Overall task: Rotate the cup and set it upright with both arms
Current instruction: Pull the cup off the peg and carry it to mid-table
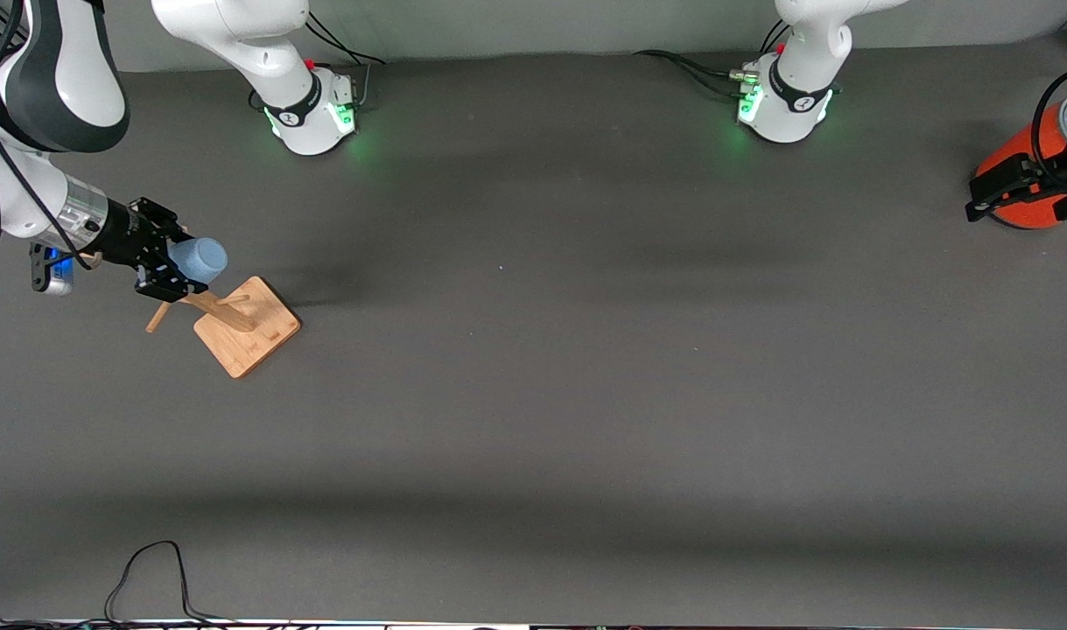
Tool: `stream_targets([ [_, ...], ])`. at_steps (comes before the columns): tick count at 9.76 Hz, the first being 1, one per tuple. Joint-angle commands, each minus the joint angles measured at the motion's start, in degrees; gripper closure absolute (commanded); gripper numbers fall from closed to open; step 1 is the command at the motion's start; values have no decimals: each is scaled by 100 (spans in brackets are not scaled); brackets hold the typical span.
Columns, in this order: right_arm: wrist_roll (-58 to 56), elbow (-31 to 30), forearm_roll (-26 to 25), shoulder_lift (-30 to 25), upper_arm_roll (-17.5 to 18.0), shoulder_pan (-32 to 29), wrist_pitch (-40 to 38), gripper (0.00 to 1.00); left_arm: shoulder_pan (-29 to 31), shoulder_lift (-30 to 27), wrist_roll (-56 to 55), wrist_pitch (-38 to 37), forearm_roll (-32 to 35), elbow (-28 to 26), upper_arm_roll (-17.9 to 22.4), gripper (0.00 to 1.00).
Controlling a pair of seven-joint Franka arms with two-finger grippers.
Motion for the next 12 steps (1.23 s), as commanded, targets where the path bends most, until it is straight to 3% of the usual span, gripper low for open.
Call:
stream_targets([
  [1, 396, 123, 53, -79, 15, 175, -106, 49, -20, -75, 7, -76, 81, -11, 5, 0],
  [8, 1355, 562, 211, -79, 86, 1132, -229, 49, -20, -75, -2, -93, 81, -11, 14, 0],
  [12, 2039, 808, 115, 341, 94, 2246, 183, 49, 50, -23, -72, -277, 81, -28, 40, 0],
])
